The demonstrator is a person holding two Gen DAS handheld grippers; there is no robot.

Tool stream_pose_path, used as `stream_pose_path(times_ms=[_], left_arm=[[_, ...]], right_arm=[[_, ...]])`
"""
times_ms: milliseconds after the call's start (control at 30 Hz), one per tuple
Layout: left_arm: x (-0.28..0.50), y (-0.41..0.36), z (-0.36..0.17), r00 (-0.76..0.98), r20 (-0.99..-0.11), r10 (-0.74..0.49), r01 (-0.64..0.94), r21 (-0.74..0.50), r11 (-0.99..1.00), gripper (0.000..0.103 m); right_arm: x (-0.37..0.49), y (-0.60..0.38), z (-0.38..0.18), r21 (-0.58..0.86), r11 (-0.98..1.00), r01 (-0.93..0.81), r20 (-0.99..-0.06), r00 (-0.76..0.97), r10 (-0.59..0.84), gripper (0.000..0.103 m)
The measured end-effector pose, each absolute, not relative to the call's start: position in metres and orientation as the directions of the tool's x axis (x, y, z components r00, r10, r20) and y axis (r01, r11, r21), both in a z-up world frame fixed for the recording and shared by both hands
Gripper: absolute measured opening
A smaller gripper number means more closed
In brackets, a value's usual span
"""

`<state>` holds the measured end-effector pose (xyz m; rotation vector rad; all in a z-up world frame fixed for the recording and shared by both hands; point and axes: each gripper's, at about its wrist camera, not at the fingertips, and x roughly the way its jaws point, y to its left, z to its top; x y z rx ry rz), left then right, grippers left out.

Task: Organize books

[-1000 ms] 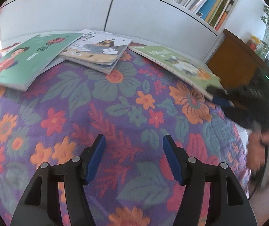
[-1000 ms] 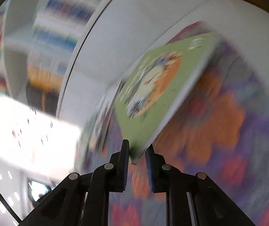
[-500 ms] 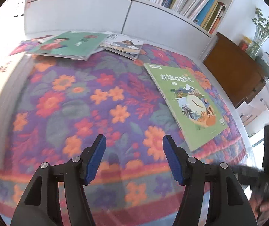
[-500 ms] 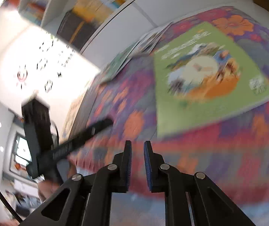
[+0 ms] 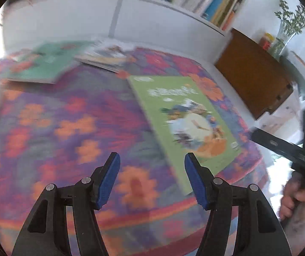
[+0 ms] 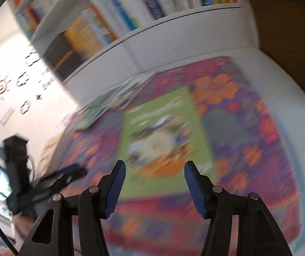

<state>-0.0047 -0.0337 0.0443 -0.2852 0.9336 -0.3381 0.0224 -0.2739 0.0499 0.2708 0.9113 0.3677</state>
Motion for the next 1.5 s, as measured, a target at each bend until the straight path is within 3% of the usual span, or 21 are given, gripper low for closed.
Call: stream_pose_path(times_ms=[133, 233, 333, 467, 533, 733, 1033, 1500], left_arm=[[0.021, -0.052, 0.035, 0.547, -0.767, -0.337, 0.133, -0.318, 0.939, 0.061], [0.034, -0.057, 0.027, 0.518, -0.78, -0.35, 0.143, -0.324, 0.935, 0.061], [0.043, -0.06, 0.02, 0.514, -0.78, -0.355, 0.155, -0.323, 0.934, 0.061], [0.04, -0.066, 0.02, 0.507, -0.791, -0.342, 0.208, -0.272, 0.939, 0.061], [0.033, -0.067, 0.019, 0.51, -0.789, -0.342, 0.237, -0.254, 0.938, 0.062], [0.014, -0.049, 0.022, 0.486, -0.809, -0.331, 0.212, -0.259, 0.942, 0.061], [-0.053, -0.018, 0.025, 0.467, -0.849, -0.249, 0.169, -0.191, 0.967, 0.062], [-0.059, 0.04, 0.018, 0.411, -0.828, -0.381, 0.131, -0.36, 0.924, 0.056]], right_arm=[[0.066, -0.285, 0.034, 0.384, 0.909, -0.162, -0.739, 0.537, 0.407, 0.056], [0.093, -0.28, 0.023, 0.311, 0.934, -0.175, -0.77, 0.53, 0.356, 0.056], [0.117, -0.279, -0.001, 0.354, 0.918, -0.178, -0.809, 0.435, 0.396, 0.056], [0.11, -0.269, 0.005, 0.333, 0.916, -0.225, -0.811, 0.427, 0.4, 0.057], [0.104, -0.265, 0.003, 0.394, 0.89, -0.231, -0.798, 0.393, 0.456, 0.057], [0.079, -0.235, 0.005, 0.348, 0.891, -0.29, -0.821, 0.364, 0.439, 0.058], [0.038, -0.197, 0.002, 0.417, 0.848, -0.328, -0.833, 0.234, 0.5, 0.058], [0.025, -0.192, -0.015, 0.612, 0.689, -0.388, -0.746, 0.008, 0.666, 0.055]])
